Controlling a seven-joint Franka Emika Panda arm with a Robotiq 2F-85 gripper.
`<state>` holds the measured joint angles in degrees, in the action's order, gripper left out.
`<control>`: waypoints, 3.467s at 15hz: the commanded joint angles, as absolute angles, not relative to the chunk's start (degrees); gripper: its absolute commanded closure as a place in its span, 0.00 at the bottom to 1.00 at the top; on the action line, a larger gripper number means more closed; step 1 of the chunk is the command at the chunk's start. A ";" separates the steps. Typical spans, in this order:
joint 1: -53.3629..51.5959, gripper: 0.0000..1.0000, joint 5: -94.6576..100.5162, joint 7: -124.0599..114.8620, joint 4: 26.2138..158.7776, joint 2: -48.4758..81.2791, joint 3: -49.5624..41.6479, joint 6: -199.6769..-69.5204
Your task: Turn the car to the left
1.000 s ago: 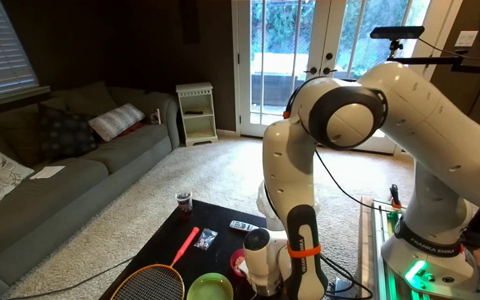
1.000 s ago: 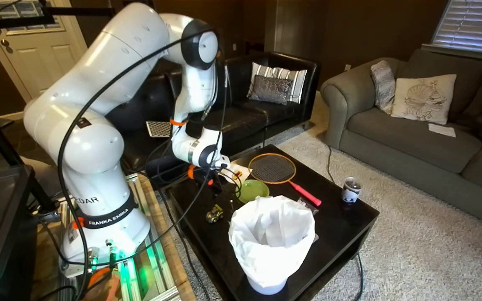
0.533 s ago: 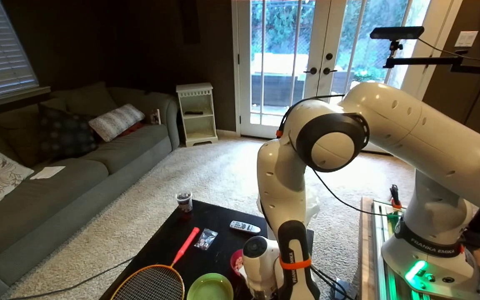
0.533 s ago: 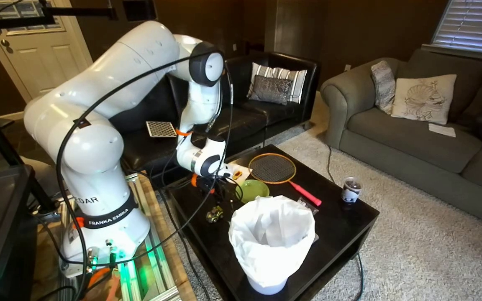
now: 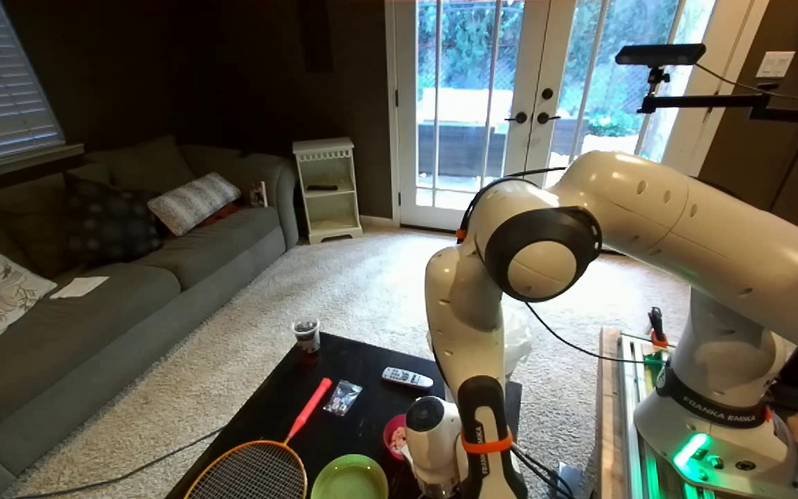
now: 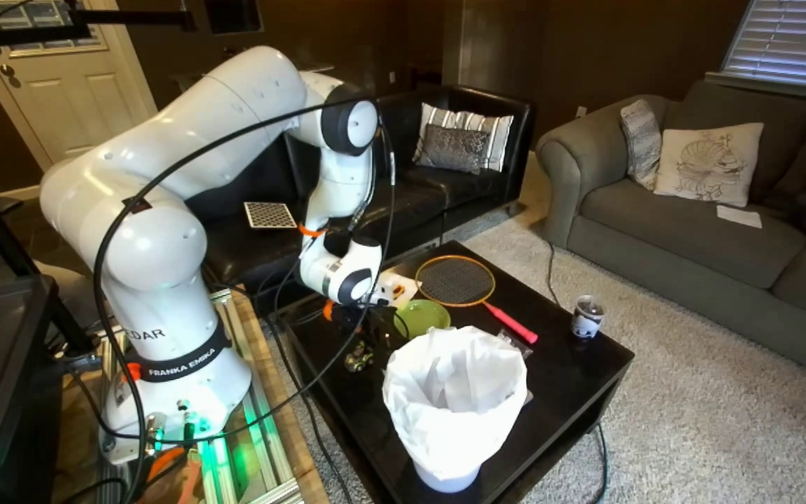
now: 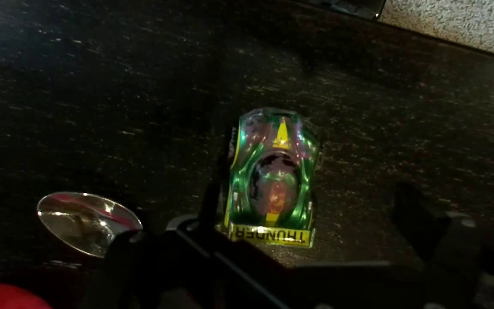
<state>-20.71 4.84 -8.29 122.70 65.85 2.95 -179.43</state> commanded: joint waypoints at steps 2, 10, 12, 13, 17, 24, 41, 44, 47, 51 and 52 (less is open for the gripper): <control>-19.95 0.00 2.69 -7.18 120.76 68.47 3.49 -180.64; -19.50 0.00 2.05 -7.44 118.71 70.70 3.69 -180.22; -19.68 0.00 1.86 -7.53 118.18 71.16 3.63 -180.27; -19.69 0.00 1.76 -7.54 117.82 71.44 3.61 -180.20; -19.69 0.00 1.70 -7.48 116.78 72.30 3.57 -179.92; -19.86 0.00 1.50 -7.67 114.61 73.92 3.17 -179.32; -20.22 0.56 -8.87 -16.79 116.86 71.08 5.68 -180.55; -21.66 0.56 -13.05 -20.88 117.70 69.83 5.67 -180.48; -23.56 0.56 -17.22 -25.19 118.53 68.53 4.77 -179.60; -24.02 0.56 -20.88 -28.77 119.86 66.94 5.03 -176.54; -23.32 0.31 -19.18 -26.69 117.24 69.64 4.99 -178.19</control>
<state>-23.15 -18.64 -27.16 117.51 69.56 5.07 -178.42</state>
